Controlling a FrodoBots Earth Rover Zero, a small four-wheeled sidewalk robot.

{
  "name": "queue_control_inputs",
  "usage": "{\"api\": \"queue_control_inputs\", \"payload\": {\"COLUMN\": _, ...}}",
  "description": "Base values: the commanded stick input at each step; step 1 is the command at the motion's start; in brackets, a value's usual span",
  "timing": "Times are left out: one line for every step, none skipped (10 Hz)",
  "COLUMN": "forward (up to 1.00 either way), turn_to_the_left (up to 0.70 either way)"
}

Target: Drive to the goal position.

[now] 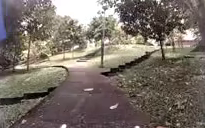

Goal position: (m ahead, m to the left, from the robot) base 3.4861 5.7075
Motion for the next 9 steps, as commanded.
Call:
{"api": "queue_control_inputs", "payload": {"forward": 0.5, "turn_to_the_left": 0.0}}
{"api": "queue_control_inputs", "payload": {"forward": 0.5, "turn_to_the_left": 0.0}}
{"api": "queue_control_inputs", "payload": {"forward": 0.5, "turn_to_the_left": 0.0}}
{"api": "queue_control_inputs", "payload": {"forward": 0.5, "turn_to_the_left": 0.06}}
{"api": "queue_control_inputs", "payload": {"forward": 0.5, "turn_to_the_left": 0.24}}
{"api": "queue_control_inputs", "payload": {"forward": 0.5, "turn_to_the_left": 0.0}}
{"api": "queue_control_inputs", "payload": {"forward": 0.5, "turn_to_the_left": 0.1}}
{"api": "queue_control_inputs", "payload": {"forward": 0.5, "turn_to_the_left": 0.28}}
{"api": "queue_control_inputs", "payload": {"forward": 0.5, "turn_to_the_left": 0.46}}
